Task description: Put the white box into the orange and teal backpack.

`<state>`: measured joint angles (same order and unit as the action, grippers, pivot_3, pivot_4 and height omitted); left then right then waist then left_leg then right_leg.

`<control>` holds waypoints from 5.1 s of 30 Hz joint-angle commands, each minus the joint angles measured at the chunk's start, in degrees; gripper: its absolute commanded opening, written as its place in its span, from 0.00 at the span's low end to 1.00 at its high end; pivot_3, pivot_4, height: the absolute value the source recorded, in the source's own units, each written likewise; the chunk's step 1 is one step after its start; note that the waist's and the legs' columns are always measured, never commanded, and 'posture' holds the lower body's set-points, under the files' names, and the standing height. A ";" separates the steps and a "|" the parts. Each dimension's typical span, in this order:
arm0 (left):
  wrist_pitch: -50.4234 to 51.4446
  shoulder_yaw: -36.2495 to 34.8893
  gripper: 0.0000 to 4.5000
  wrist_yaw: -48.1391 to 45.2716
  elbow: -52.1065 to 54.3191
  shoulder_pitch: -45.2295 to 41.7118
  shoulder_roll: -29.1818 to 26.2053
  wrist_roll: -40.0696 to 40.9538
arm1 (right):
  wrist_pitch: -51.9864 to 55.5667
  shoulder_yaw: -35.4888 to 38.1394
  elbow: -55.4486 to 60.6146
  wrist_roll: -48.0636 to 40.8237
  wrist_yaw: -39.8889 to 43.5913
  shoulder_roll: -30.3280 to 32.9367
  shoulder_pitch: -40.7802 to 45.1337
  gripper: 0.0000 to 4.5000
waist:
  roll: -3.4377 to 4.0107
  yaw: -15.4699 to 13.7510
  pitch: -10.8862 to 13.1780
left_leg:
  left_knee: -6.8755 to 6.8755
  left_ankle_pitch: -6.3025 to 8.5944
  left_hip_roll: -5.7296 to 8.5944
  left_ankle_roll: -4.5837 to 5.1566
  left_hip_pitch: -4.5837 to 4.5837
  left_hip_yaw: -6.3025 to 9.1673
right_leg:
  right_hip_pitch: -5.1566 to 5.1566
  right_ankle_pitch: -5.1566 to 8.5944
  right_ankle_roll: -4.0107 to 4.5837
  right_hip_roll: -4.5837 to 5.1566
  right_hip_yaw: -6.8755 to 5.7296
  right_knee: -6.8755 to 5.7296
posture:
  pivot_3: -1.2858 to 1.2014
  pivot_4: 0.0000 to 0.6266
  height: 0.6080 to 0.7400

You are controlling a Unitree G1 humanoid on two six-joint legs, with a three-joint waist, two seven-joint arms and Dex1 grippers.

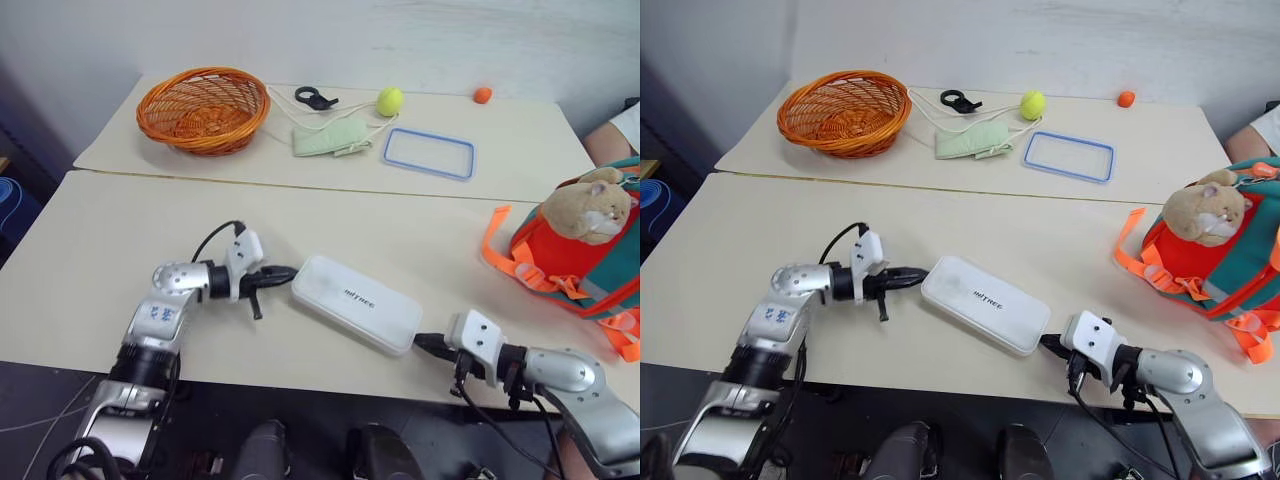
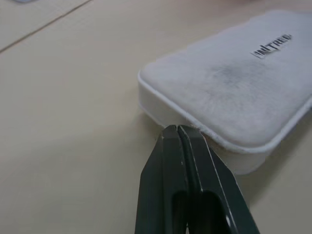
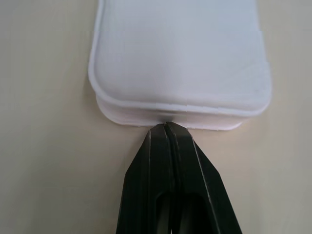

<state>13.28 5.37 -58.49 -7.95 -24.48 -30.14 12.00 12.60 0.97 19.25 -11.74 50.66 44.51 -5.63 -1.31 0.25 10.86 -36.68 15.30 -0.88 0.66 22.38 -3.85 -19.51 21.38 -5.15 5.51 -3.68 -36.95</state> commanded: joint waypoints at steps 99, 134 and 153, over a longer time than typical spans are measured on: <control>22.12 -17.69 0.26 -3.60 10.24 5.56 -4.06 39.00 | 3.68 35.16 -8.96 -28.01 -6.85 -6.48 4.01 0.70 | 0.34 0.20 0.06 | 0.83 -0.11 -0.03 -0.13 -0.09 -0.16 | -0.12 0.02 0.02 -0.04 0.16 0.50 | 0.52 0.24 1.00; 24.10 -40.03 0.26 12.59 17.42 8.38 -4.23 48.23 | 30.09 10.23 9.90 -51.59 -2.30 -1.78 22.48 0.00 | 0.05 0.27 0.23 | 0.13 0.11 0.13 0.24 0.84 0.16 | -0.61 -0.07 -0.12 0.23 -0.08 0.45 | 0.52 0.24 1.00; 12.62 -16.66 0.26 -2.69 19.27 4.46 -12.83 28.41 | 28.95 6.97 7.92 -46.06 0.58 -3.95 23.20 0.00 | 0.05 -0.14 0.23 | 0.16 0.04 0.12 0.17 0.83 0.14 | -0.63 -0.07 -0.12 0.14 -0.10 0.37 | 0.52 0.24 1.00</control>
<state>28.88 -14.26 -58.13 11.95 -18.91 -41.32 45.19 42.57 7.06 26.46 -57.44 50.93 41.03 16.99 -1.26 0.11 11.09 -36.51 15.34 -0.76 0.83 23.20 -3.70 -20.14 21.32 -5.27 5.65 -3.78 -36.56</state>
